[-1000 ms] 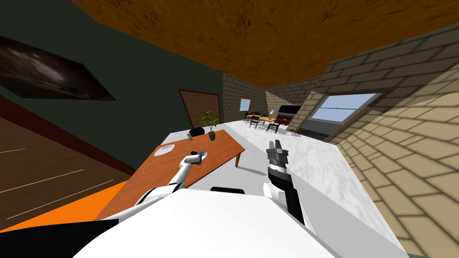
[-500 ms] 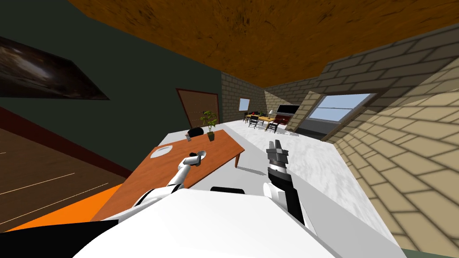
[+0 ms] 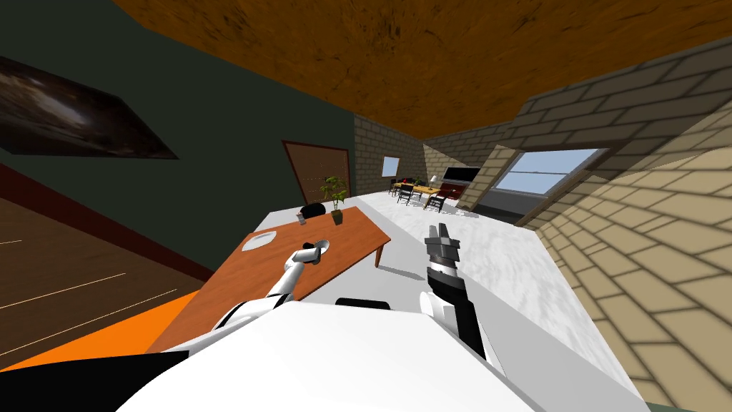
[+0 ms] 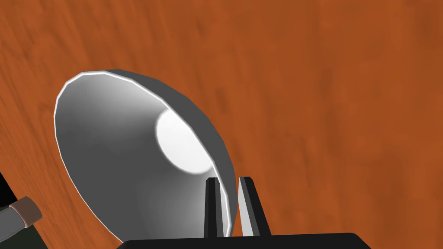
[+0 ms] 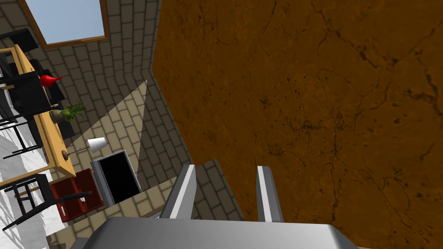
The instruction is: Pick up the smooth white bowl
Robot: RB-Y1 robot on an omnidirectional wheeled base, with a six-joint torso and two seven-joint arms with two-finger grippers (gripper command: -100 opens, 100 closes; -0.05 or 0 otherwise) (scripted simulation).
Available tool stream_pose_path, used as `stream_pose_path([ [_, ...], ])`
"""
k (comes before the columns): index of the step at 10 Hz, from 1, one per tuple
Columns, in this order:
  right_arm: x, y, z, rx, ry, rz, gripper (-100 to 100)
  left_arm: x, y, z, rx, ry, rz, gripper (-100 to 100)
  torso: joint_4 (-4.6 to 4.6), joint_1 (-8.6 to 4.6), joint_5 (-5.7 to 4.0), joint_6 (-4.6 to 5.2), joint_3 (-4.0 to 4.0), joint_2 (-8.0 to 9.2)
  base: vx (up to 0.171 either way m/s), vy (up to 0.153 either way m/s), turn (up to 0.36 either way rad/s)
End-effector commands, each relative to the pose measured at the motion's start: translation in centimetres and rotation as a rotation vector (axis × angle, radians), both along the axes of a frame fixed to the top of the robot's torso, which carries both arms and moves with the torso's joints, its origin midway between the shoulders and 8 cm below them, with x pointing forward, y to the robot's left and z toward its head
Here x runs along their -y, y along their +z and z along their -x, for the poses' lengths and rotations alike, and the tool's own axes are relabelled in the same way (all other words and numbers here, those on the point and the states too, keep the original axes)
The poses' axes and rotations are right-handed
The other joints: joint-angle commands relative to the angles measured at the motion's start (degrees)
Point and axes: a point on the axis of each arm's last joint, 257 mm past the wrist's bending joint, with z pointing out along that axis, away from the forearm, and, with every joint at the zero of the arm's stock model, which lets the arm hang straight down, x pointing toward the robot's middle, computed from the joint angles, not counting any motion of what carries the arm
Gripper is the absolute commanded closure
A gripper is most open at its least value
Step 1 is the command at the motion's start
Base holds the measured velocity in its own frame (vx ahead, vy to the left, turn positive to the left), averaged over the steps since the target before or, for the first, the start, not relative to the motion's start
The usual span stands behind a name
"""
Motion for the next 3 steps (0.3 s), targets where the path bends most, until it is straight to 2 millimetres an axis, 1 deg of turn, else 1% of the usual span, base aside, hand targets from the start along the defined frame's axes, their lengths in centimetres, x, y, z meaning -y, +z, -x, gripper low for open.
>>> stream_pose_path([
  [1,0.0,0.0,0.0,0.0,0.0,0.0,0,0.77,0.78,-0.81,-0.003,-0.011,-0.001,100,0.0,0.0,0.0,0.0,0.0,0.0,-0.061,-0.006,0.107],
  [2,0.0,0.0,0.0,0.0,0.0,0.0,0,0.45,0.47,-0.44,0.0,-0.008,-0.001,100,0.02,-0.01,0.0,0.02,0.06,0.12,-0.028,-0.002,0.014],
  [3,0.0,0.0,0.0,0.0,0.0,0.0,0,0.51,0.46,-0.41,-0.003,-0.008,0.0,0,0.02,0.0,0.0,0.03,0.04,0.05,-0.005,-0.001,-0.001],
])
